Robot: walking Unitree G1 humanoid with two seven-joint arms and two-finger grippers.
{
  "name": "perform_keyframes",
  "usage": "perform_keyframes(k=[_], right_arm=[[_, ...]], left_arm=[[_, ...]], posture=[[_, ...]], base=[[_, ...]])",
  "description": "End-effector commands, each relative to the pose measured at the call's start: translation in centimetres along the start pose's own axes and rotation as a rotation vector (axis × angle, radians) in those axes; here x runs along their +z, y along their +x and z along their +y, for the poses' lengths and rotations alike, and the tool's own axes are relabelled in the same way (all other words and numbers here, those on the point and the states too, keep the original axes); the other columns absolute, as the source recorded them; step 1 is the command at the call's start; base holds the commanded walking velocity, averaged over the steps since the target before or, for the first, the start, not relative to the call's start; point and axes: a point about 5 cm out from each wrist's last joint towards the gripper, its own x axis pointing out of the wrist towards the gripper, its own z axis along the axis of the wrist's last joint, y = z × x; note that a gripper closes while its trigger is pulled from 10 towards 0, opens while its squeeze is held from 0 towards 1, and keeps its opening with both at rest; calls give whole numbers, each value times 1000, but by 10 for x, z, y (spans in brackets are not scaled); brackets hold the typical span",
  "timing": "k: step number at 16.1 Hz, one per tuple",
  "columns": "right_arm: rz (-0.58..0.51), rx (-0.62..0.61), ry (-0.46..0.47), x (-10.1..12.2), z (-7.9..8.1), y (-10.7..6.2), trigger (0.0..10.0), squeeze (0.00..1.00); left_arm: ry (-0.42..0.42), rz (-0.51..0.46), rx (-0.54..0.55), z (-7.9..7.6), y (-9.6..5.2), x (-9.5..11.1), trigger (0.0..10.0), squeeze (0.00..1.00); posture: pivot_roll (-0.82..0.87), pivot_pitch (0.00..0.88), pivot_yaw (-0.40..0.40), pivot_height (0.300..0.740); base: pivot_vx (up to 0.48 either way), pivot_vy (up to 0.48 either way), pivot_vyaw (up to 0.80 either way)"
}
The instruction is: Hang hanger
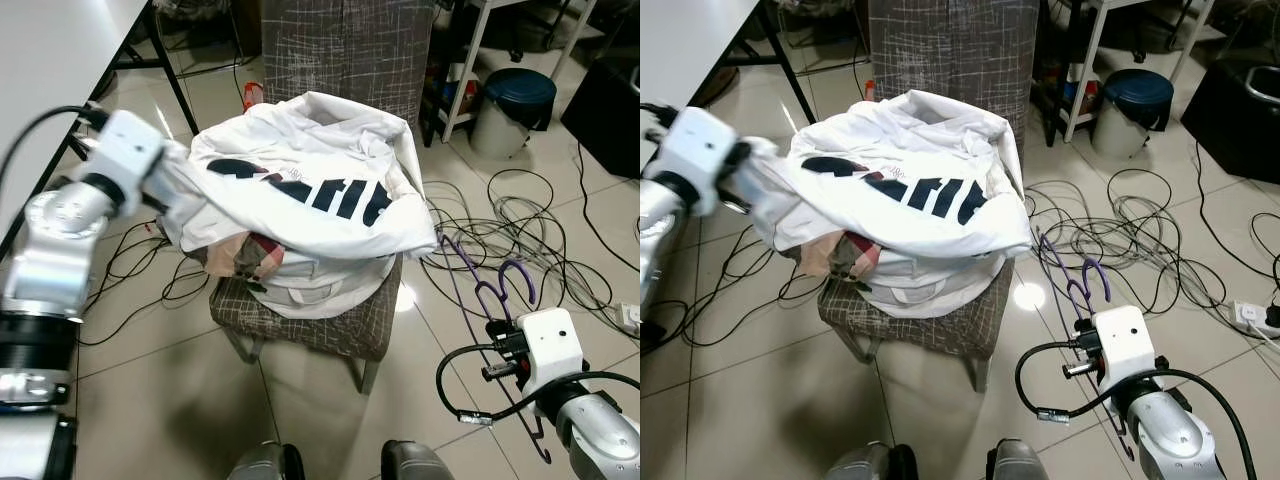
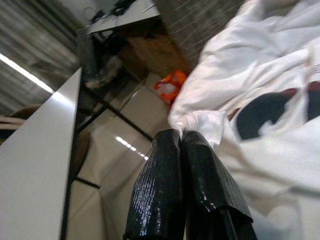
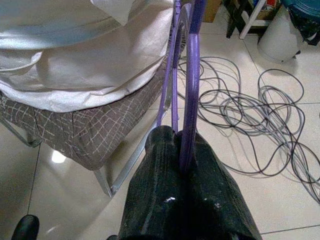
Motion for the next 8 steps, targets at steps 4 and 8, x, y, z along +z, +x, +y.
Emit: perform_keyframes(k=[4, 8], right_arm=[[0, 4, -4, -2, 1, -2, 10000, 0], [1, 7, -8, -2, 1, -2, 10000, 0]], left_arm=[[-2, 34, 88, 13, -1, -2, 10000, 1000], [-61, 28, 197, 37, -4, 0, 10000, 1000]], posture=[[-162, 107, 97, 740], [-161, 108, 96, 740]], base=[[0, 0, 0], [0, 0, 0]])
